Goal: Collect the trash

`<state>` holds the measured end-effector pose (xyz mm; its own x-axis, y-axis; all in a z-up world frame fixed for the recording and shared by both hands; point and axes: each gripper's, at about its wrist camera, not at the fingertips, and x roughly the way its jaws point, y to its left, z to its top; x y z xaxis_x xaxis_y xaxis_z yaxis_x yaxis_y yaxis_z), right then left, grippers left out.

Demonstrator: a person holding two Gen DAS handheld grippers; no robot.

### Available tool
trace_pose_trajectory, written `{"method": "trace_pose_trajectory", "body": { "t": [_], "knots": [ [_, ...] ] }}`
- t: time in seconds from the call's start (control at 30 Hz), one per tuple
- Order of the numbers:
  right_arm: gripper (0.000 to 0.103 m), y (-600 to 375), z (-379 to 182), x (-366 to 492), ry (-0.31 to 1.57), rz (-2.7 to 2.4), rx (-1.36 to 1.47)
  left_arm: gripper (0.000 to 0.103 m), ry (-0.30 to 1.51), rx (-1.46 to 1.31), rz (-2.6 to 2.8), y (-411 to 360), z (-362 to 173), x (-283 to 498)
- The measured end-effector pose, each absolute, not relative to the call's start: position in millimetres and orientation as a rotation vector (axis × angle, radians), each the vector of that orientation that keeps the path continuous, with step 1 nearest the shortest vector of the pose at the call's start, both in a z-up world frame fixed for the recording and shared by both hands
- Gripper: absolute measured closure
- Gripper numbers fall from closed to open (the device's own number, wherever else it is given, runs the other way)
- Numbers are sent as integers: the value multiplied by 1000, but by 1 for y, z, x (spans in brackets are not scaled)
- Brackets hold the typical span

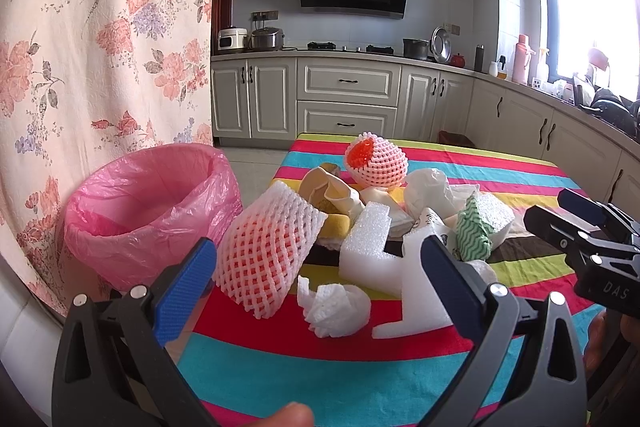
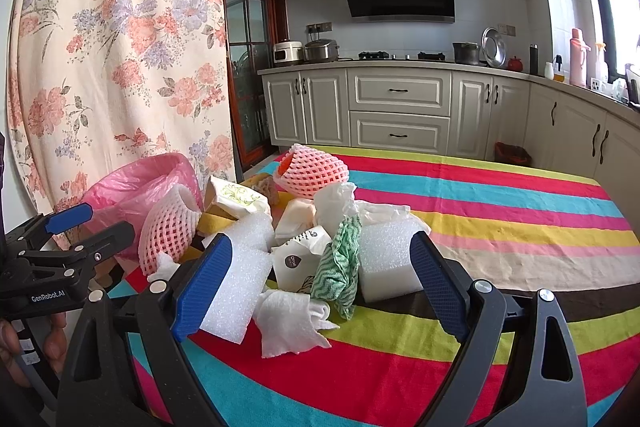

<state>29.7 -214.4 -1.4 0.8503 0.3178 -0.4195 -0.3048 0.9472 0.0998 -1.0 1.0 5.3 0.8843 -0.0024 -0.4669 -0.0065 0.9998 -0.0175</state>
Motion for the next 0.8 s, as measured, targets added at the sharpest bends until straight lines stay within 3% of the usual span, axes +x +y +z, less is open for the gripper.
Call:
{"method": "trace_pose_trajectory", "body": {
  "t": [0.8],
  "knots": [
    [18,-215,1,29,445,326,31,4,485,-18,3,1,5,-2]
  ]
}}
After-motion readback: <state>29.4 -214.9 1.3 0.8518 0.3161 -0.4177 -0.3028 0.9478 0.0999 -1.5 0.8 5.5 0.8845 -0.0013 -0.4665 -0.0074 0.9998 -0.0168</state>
